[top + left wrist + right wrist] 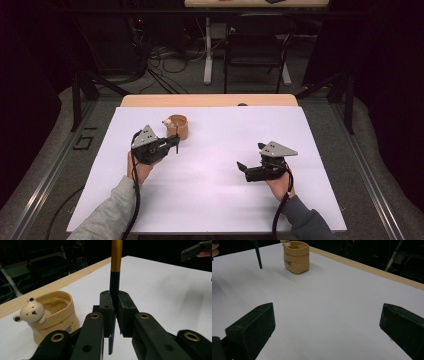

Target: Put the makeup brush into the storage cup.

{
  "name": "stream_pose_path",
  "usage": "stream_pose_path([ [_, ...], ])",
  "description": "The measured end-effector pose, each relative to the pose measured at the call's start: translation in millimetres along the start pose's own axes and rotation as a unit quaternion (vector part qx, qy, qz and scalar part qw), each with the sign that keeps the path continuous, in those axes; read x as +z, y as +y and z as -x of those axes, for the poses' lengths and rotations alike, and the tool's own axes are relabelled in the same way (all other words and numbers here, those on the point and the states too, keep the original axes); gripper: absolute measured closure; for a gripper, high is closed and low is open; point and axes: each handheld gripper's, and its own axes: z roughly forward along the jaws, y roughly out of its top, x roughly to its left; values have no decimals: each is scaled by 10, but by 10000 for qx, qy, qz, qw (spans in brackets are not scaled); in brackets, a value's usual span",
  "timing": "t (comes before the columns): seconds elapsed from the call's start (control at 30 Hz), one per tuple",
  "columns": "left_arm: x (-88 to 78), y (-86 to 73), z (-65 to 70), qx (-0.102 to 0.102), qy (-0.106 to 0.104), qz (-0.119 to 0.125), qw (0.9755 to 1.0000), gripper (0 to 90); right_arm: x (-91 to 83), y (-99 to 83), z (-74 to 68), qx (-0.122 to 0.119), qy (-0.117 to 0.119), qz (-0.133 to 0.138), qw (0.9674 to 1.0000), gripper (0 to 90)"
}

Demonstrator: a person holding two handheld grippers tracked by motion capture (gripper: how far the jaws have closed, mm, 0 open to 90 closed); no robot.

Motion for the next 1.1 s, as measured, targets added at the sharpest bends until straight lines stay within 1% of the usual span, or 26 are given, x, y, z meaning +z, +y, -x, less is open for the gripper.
stream_pose_path([
  [0.1,5,12,-6,13,-20,-13,10000,834,-3,0,-4,-7,11,-2,10000,0],
  [0.13,7,20,-3,7,22,4,10000,834,-7,0,-2,-13,20,-17,10000,0],
  [0.17,7,31,-11,-3,-23,11,10000,834,-7,0,1,-19,17,-25,10000,0],
  [0.2,4,43,-14,16,-14,12,10000,834,-4,0,1,-10,11,-19,10000,0],
  [0.23,3,55,-12,-9,-2,40,10000,834,-3,0,1,12,10,-8,10000,0],
  [0.27,-3,70,-19,23,-25,32,10000,834,0,-1,2,23,23,3,10000,0],
  [0.33,-3,93,-16,12,13,64,10000,834,3,1,-1,-7,19,-2,10000,0],
  [0.37,0,106,-22,2,-23,65,10000,834,5,1,-4,-1,23,5,10000,0],
  [0.43,9,122,-18,-11,-9,78,10000,834,-1,5,-12,-36,4,25,10000,0],
  [0.5,15,155,-18,23,-36,61,10000,834,-10,12,-20,-82,-8,71,9999,0],
  [0.57,18,190,-14,60,-15,71,10000,834,-7,14,-22,-82,-7,57,9999,0],
  [0.63,20,223,-25,103,-9,71,9999,834,0,9,-16,-61,5,30,10000,0],
  [0.73,28,260,-49,91,1,96,9999,834,0,6,-8,-49,-7,42,10000,0],
  [0.77,32,271,-53,71,47,114,9999,834,-4,7,-8,-56,-24,60,10000,0],
  [0.87,41,305,-74,83,42,111,9999,834,-8,12,-16,-76,-20,89,9999,0],
  [1.03,51,358,-101,97,43,130,9999,834,-5,11,-13,-70,-27,52,10000,1],
  [1.1,56,370,-113,91,57,136,9998,834,-3,11,-12,-103,-49,42,9999,1],
])
